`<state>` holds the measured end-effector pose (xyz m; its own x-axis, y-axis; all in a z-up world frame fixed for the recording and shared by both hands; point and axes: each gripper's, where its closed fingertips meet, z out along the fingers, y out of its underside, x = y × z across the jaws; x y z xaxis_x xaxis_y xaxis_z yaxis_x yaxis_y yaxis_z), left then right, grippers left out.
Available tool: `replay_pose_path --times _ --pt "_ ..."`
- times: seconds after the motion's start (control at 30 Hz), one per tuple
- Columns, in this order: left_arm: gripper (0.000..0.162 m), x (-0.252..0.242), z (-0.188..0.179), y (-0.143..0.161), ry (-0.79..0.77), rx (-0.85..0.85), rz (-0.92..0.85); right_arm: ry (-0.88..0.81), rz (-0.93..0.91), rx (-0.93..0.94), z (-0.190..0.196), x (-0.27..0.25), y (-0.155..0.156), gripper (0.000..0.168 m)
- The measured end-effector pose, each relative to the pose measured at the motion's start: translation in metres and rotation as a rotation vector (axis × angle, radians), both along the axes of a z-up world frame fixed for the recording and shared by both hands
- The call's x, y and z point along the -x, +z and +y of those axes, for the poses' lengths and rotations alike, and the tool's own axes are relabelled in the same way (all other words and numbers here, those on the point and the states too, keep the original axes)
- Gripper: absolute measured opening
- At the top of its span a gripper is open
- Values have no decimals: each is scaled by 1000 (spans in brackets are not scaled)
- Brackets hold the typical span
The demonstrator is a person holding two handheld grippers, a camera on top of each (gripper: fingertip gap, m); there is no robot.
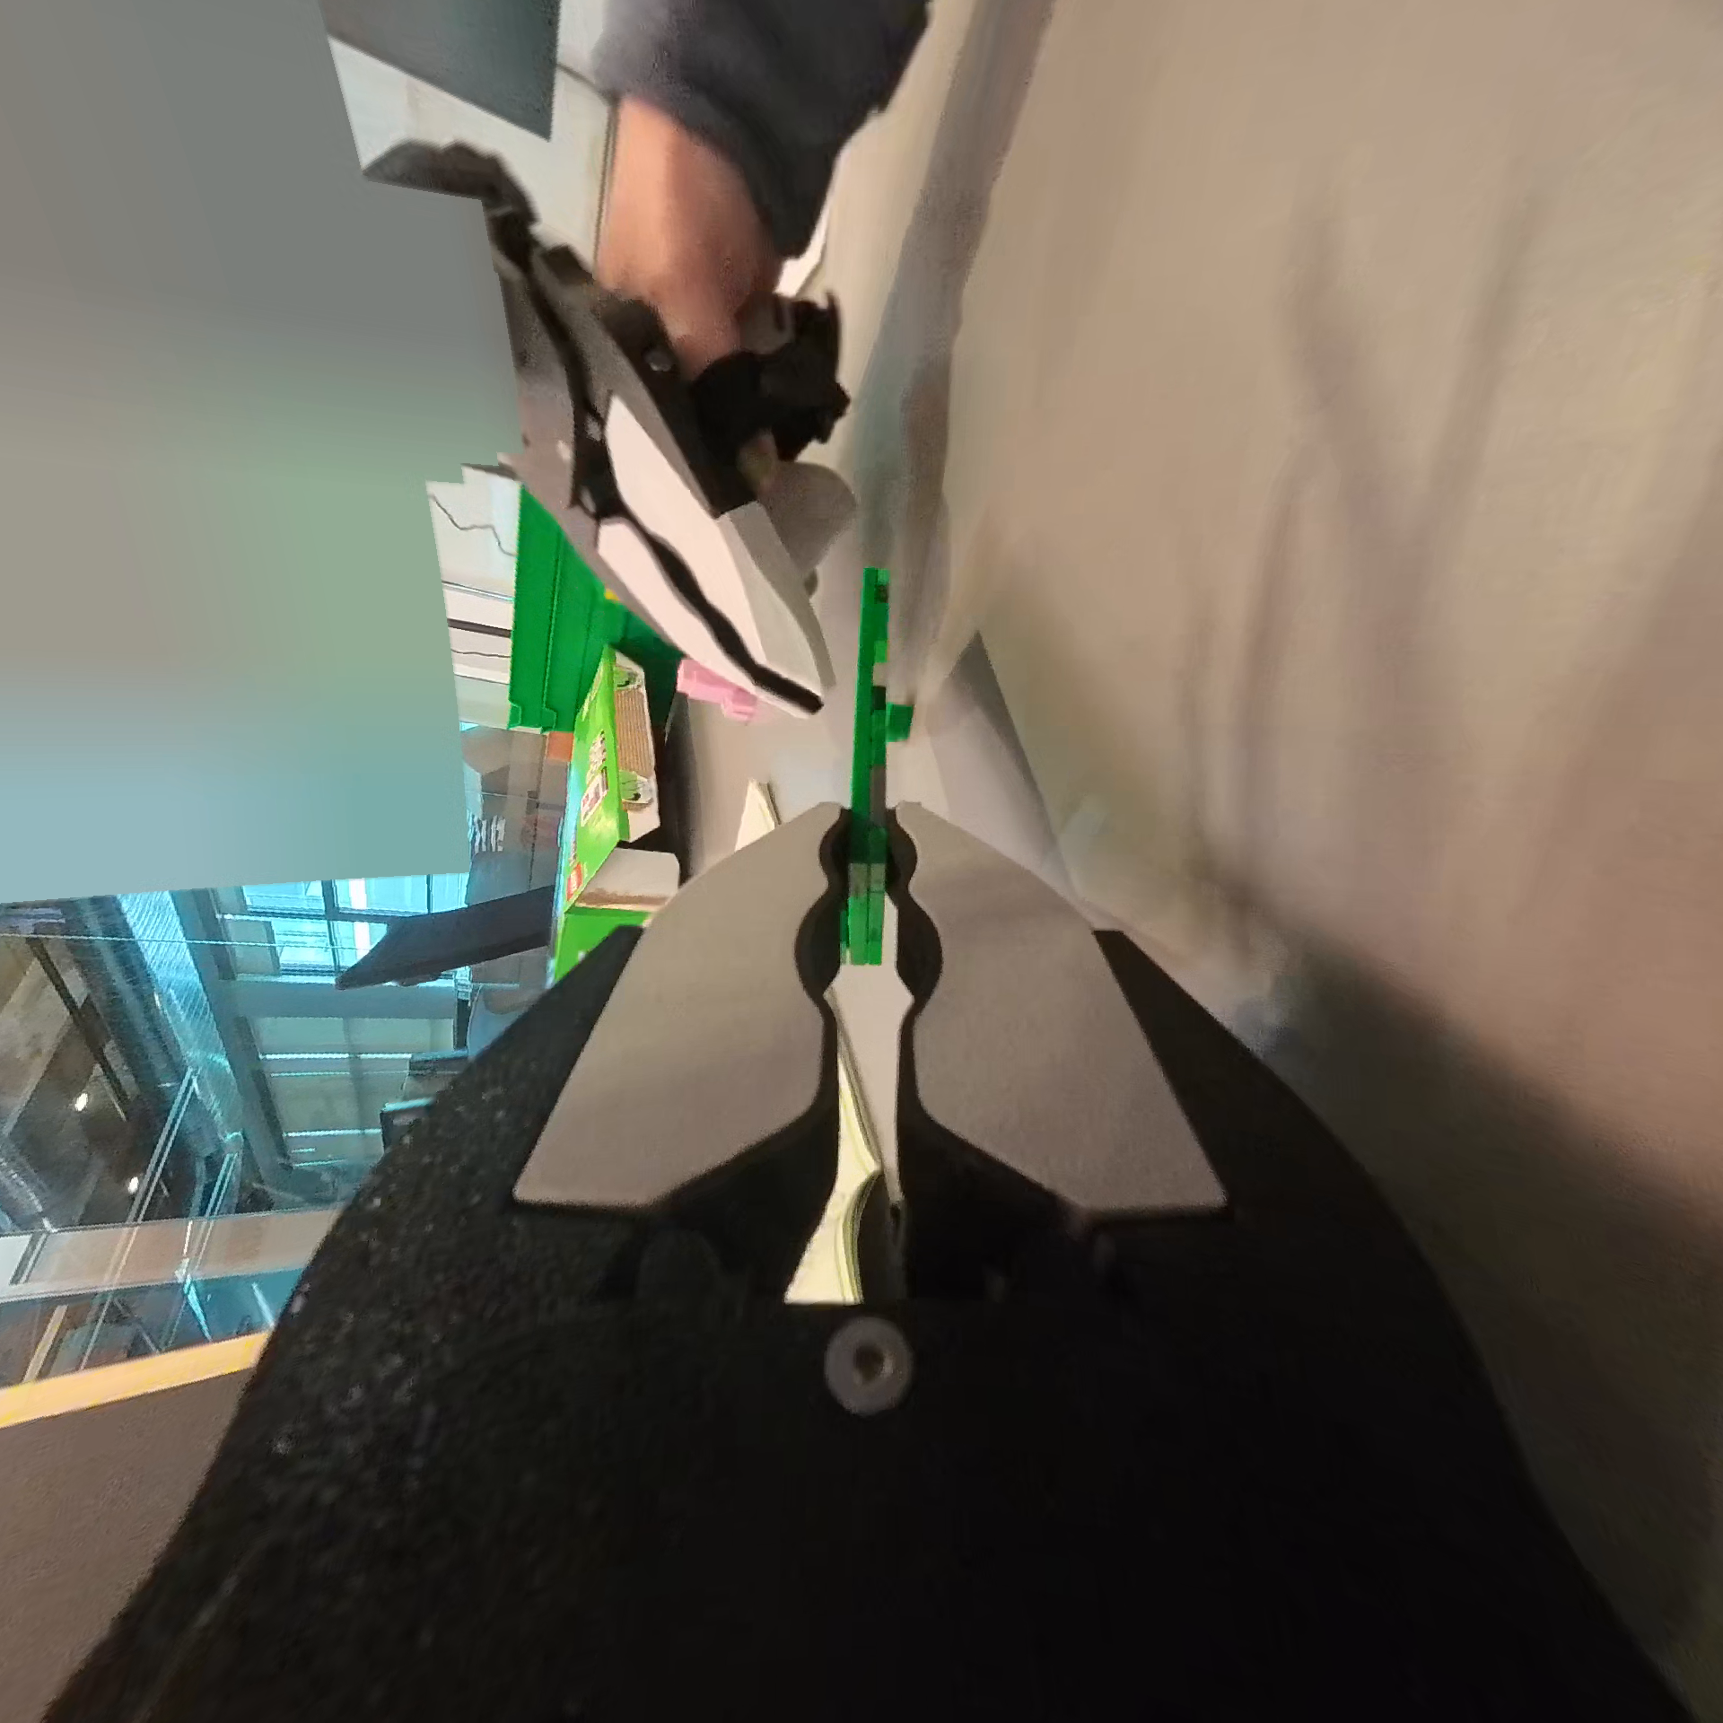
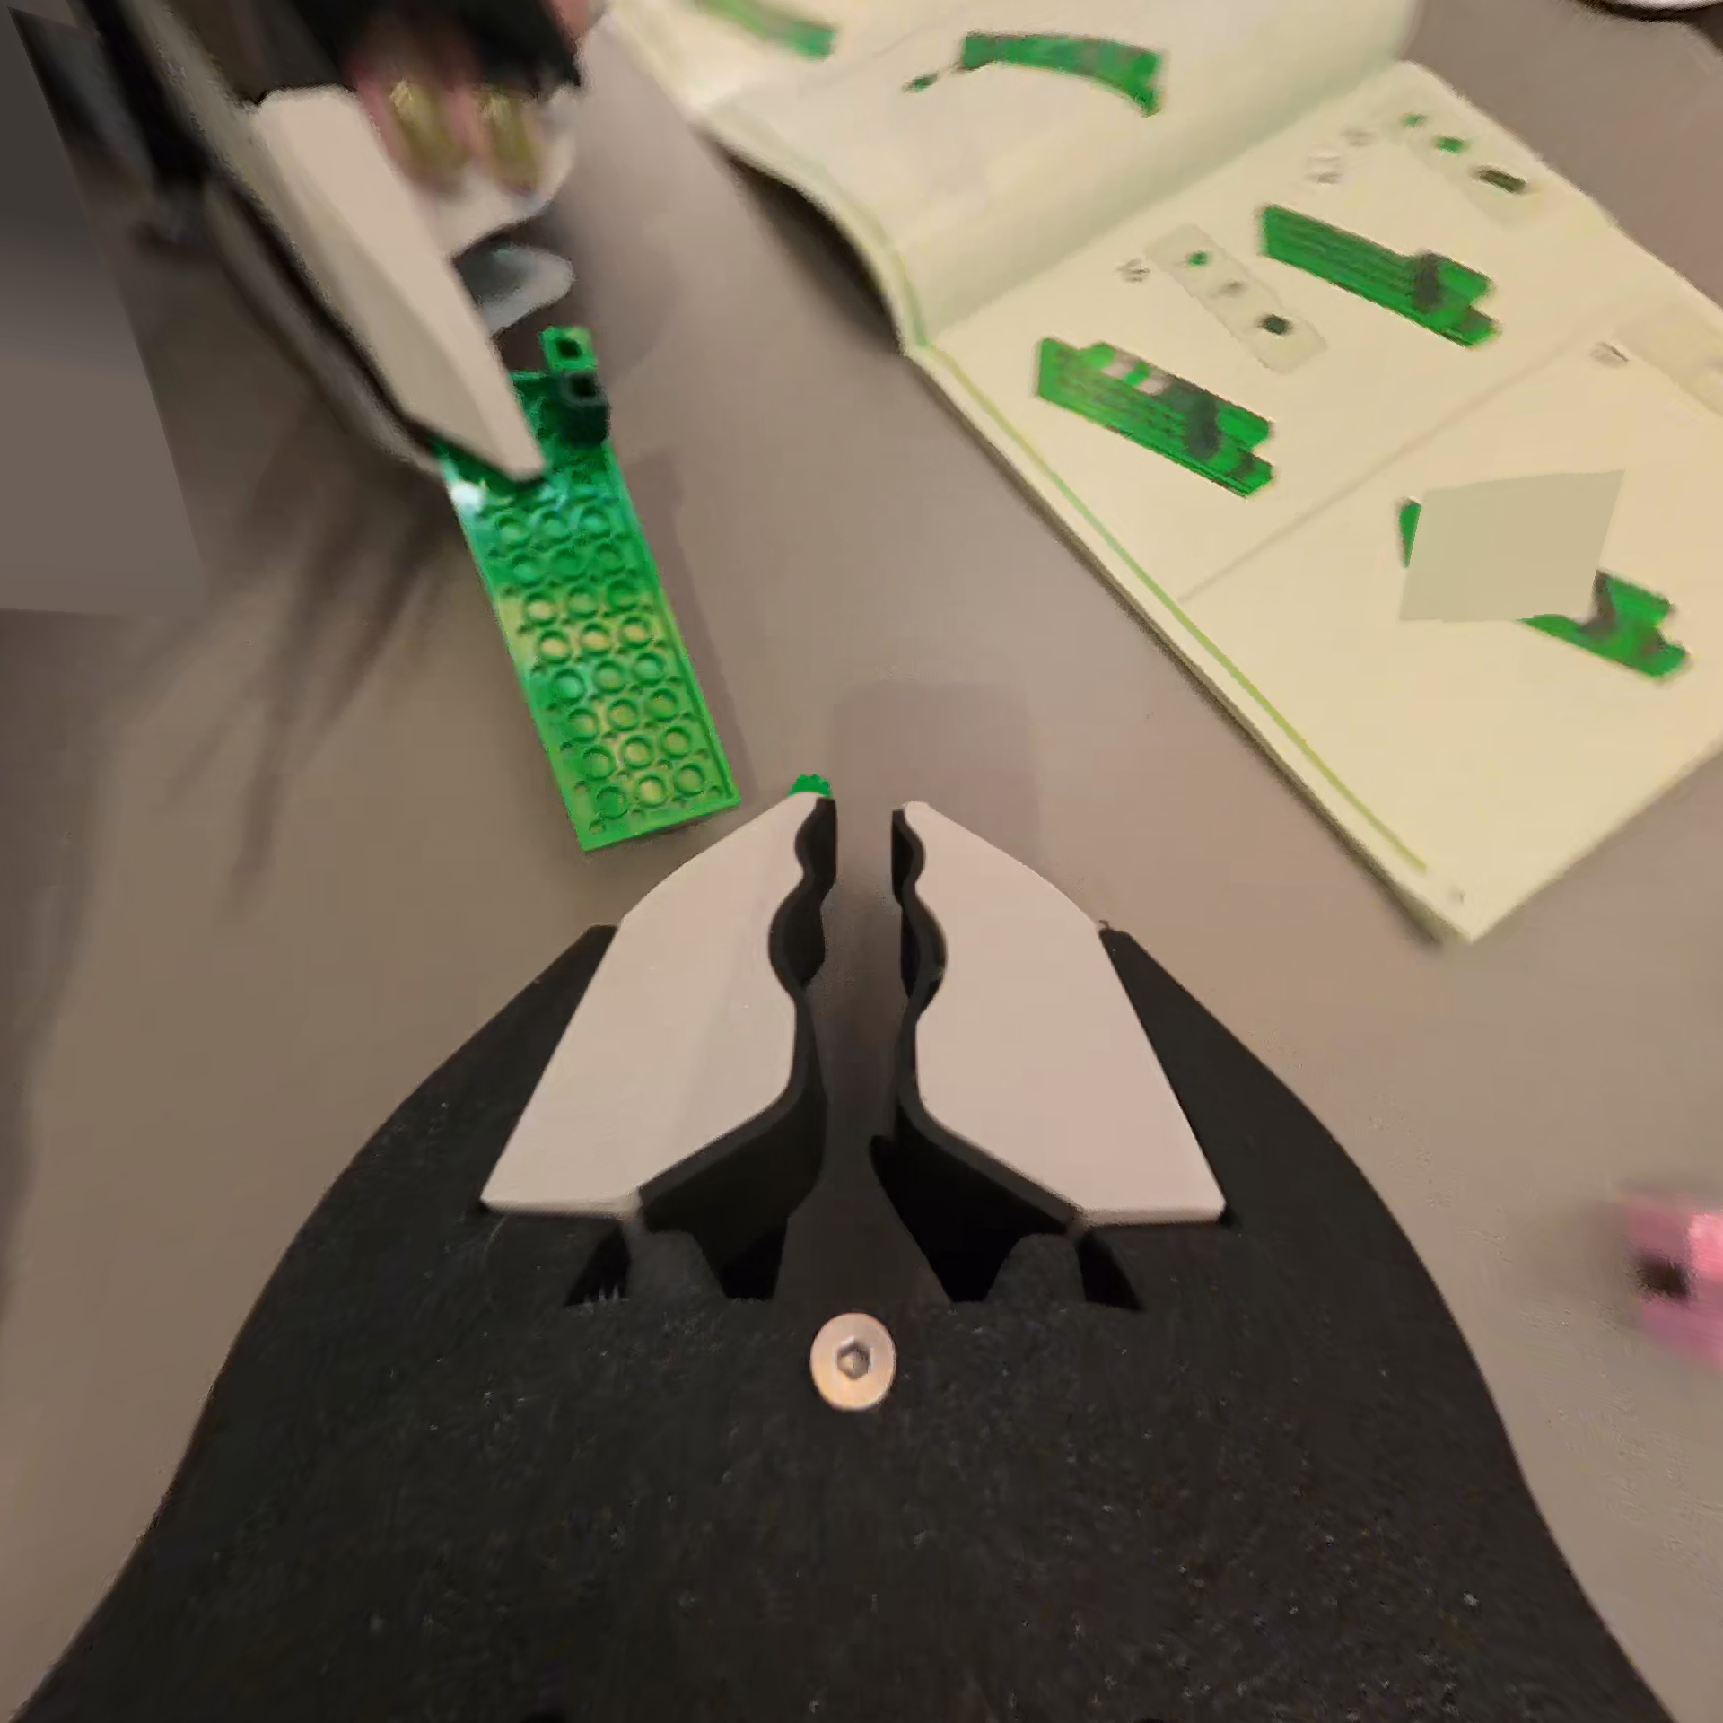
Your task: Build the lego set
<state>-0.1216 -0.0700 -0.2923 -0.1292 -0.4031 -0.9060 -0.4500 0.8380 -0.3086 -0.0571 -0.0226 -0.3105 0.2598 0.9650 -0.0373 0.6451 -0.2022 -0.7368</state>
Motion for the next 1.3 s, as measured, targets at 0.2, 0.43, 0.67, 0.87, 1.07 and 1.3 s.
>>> replay_pose_path --times 0.2,0.43,0.67,0.87,1.07,1.3 --pt "6 2 -13 2 -46 -6 -7 -309 52 -82 -12 -6 -7 14" --pt "6 6 -20 0 -56 -10 0 -523 57 -129 -12 7 -3 14" --pt "6 4 -20 0 -67 15 -6 -577 1 -92 -15 4 -12 13" --pt "6 2 -20 -2 -67 19 -1 -575 0 -69 -14 4 -14 12" --pt "6 1 -20 -3 -68 19 5 -569 0 -71 -12 7 -14 12" --pt "6 0 -21 -4 -70 21 9 -544 -3 -76 -12 10 -15 7"
